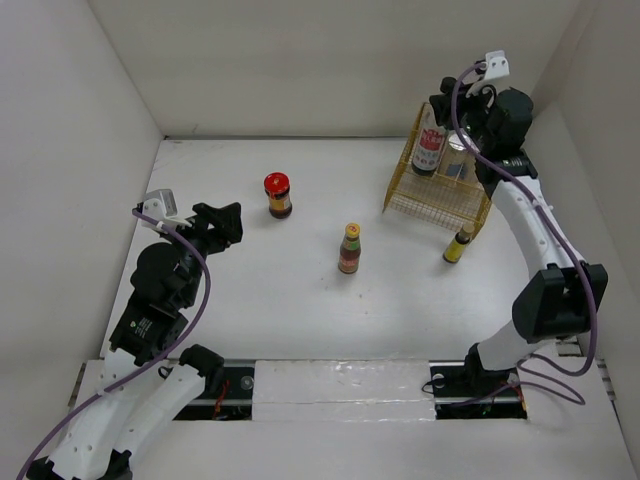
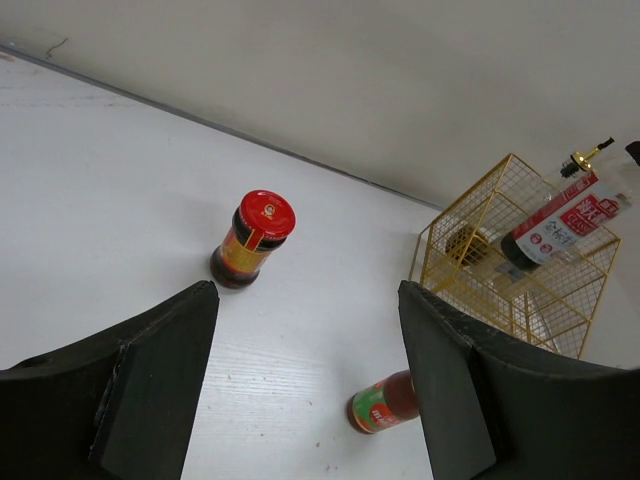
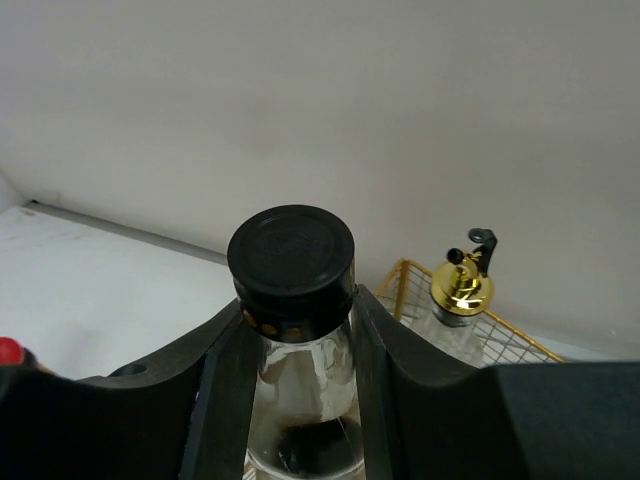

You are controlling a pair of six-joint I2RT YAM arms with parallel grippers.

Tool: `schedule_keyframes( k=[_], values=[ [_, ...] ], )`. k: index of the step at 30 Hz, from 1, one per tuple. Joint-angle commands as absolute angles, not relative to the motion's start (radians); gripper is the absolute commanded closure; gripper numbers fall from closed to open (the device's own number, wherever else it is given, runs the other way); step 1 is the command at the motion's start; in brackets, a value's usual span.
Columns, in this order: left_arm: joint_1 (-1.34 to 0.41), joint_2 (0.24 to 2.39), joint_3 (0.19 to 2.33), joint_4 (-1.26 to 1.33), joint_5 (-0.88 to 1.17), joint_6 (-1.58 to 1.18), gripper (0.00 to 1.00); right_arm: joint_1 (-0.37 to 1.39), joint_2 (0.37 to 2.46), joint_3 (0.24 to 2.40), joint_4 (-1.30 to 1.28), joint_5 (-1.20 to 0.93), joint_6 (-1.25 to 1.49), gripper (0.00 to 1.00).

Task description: Organize the condiment bottles

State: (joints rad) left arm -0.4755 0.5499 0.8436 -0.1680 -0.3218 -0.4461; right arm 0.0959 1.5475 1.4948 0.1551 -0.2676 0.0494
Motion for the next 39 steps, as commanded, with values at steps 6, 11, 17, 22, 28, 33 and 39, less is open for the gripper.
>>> schedule_keyframes(
  k=[6,11,17,22,28,33,39],
  values=[
    [-0.471,0.563,0.844,-0.124,-0.316,-0.433,0.32,0.061,1.604,1.661,0.285,-0.216,0.037,0.90],
    [-0.471,0.563,0.844,-0.124,-0.316,-0.423,0.32,0.061,1.638,1.690,0.294,-0.193,0.037,0.90],
    [-0.471,0.563,0.844,-0.124,-0.316,-0.423,0.32,0.070,1.638,1.580,0.389,-0.153,0.015,0.92],
    [-0.471,0.572,0.844,-0.124,-0.316,-0.423,0.32,0.080,1.647,1.438,0.483,-0.129,0.015,0.92],
    [-0.471,0.581,0.844,-0.124,-0.316,-0.423,0.32,0.100,1.678,1.402,0.494,-0.129,0.015,0.93],
    [-0.471,0.581,0.844,-0.124,-0.316,-0.423,0.32,0.109,1.712,1.358,0.503,-0.129,0.035,0.89],
    [-0.471,0.581,0.844,-0.124,-0.316,-0.423,0.32,0.109,1.724,1.312,0.522,-0.109,0.057,0.53]
  ],
)
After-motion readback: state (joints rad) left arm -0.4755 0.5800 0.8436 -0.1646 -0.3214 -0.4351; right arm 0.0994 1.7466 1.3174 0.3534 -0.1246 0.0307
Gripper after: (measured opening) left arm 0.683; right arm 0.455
